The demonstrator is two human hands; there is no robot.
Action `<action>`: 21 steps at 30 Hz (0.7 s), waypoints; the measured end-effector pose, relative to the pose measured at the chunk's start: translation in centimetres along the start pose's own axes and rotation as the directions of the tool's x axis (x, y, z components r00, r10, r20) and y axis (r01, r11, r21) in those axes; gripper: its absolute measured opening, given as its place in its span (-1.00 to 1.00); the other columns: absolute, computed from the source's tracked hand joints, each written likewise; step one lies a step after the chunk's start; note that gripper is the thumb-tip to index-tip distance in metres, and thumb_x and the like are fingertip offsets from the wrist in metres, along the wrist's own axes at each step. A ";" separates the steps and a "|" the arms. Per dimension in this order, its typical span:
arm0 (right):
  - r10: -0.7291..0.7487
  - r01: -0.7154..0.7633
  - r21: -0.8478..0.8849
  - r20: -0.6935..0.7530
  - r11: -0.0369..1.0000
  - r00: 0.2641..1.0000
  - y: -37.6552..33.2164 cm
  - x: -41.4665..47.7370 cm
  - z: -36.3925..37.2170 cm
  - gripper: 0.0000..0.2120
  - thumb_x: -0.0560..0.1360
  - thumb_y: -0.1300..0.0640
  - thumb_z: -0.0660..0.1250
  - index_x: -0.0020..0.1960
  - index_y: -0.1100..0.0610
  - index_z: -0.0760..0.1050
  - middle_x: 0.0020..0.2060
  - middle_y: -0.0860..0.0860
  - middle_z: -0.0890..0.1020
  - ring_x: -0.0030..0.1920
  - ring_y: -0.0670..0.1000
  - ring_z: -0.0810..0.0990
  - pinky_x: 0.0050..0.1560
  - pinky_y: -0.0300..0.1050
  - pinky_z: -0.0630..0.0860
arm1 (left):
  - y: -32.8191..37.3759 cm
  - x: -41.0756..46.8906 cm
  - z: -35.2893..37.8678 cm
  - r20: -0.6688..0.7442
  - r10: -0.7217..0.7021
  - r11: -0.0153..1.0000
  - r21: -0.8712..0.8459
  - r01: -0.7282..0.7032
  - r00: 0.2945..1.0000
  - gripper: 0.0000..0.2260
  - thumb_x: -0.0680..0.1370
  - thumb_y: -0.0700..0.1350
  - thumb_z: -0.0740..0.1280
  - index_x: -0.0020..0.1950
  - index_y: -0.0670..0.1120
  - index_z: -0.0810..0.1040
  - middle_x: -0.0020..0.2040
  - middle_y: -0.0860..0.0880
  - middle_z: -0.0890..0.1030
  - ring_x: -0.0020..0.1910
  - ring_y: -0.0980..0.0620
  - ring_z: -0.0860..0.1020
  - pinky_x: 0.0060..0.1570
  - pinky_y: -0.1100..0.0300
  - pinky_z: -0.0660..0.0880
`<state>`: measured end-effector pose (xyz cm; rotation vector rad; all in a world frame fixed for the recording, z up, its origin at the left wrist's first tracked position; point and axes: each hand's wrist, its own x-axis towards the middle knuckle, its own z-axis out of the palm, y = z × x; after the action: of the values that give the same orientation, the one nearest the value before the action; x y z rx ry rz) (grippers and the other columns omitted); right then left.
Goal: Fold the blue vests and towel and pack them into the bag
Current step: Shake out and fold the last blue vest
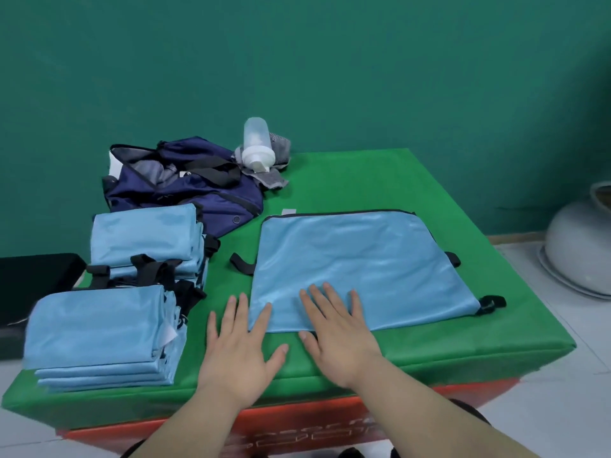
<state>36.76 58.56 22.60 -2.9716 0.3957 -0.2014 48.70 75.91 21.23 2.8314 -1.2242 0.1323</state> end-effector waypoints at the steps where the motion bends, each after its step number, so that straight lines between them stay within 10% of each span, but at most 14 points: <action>1: -0.010 0.011 0.042 -0.020 0.999 1.000 0.0 -0.4 -0.2 -0.38 0.64 -0.16 -0.08 0.63 0.01 -0.08 0.62 -0.05 0.03 0.61 -0.01 -0.20 0.47 0.29 -0.35 | -0.1 -0.1 0.1 -0.010 0.000 1.000 0.001 0.000 1.000 -0.25 0.48 0.45 -0.17 0.62 0.16 -0.04 0.62 -0.15 -0.13 0.59 -0.10 -0.25 0.51 -0.22 -0.23; 8: 0.104 -0.058 0.252 -0.172 0.966 0.980 5.3 -5.4 -2.3 -0.43 0.51 -0.04 0.05 0.52 -0.01 0.29 0.47 -0.10 0.35 0.59 -0.03 0.01 0.53 0.15 -0.32 | -0.2 -0.2 0.3 -0.035 0.023 1.000 0.007 -0.023 0.999 -0.25 0.51 0.46 -0.20 0.60 0.08 -0.14 0.61 -0.09 -0.25 0.56 -0.08 -0.37 0.49 -0.20 -0.31; 13: 0.307 -0.282 0.143 -0.208 0.949 0.929 13.3 -9.8 -4.9 -0.46 0.48 0.07 0.31 0.46 -0.03 0.39 0.42 -0.10 0.39 0.56 0.03 0.13 0.56 0.19 -0.18 | -0.9 -0.3 -0.6 0.000 0.130 0.991 0.007 -0.130 0.991 -0.35 0.55 0.32 0.02 0.53 0.01 0.33 0.63 -0.10 0.05 0.60 -0.10 -0.14 0.48 -0.07 -0.33; 16: 0.364 -0.354 0.091 -0.152 0.931 0.919 16.4 -10.7 -5.8 -0.52 0.53 0.02 0.35 0.44 -0.04 0.41 0.38 -0.10 0.41 0.50 0.01 0.25 0.55 0.20 -0.04 | -0.8 0.4 -1.4 -0.059 0.223 0.974 0.042 -0.221 0.973 -0.54 0.51 0.22 0.11 0.26 0.10 0.61 0.44 -0.02 0.47 0.49 -0.03 0.31 0.47 -0.06 -0.11; 21: 0.356 -0.358 -0.010 -0.093 0.934 0.930 19.0 -10.6 -6.0 -0.66 0.60 -0.09 0.27 0.34 -0.06 0.49 0.28 -0.15 0.52 0.35 -0.06 0.45 0.54 0.14 0.03 | -0.4 1.7 -2.2 -0.072 0.071 0.995 -0.071 -0.076 0.995 -0.72 0.55 0.18 0.33 0.21 0.15 0.63 0.28 0.21 0.55 0.33 0.15 0.47 0.32 -0.01 0.20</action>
<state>20.92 42.50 24.40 -2.8549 0.9451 -0.2903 50.03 75.10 23.57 2.6968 -1.2908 0.1831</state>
